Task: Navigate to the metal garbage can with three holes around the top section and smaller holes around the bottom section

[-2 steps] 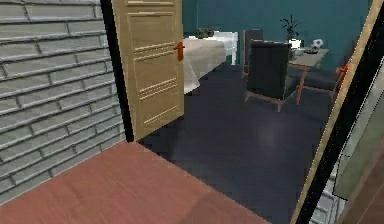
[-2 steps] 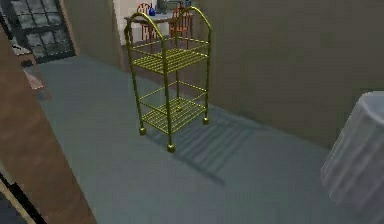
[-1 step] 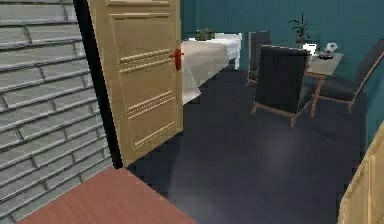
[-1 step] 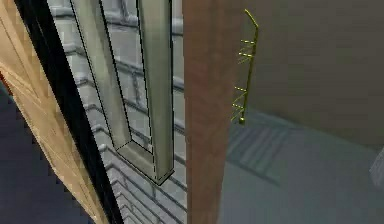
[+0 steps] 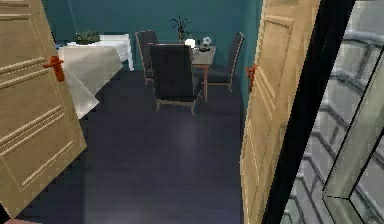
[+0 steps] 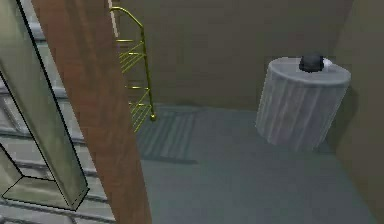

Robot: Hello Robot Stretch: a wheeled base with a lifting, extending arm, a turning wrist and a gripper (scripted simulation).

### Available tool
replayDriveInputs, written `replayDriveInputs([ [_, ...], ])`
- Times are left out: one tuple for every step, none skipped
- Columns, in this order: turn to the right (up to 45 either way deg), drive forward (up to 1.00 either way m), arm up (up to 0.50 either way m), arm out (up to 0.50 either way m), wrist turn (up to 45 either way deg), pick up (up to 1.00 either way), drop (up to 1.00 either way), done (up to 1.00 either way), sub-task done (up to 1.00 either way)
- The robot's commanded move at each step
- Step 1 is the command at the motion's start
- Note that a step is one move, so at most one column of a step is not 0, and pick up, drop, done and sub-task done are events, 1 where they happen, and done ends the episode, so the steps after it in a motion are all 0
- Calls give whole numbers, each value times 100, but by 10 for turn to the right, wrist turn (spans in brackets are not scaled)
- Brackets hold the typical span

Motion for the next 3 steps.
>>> replayDriveInputs([
  [0,10,0,0,0,0,0,0,0],
  [-450,0,0,0,0,0,0,0,0],
  [-450,0,0,0,0,0,0,0,0],
])
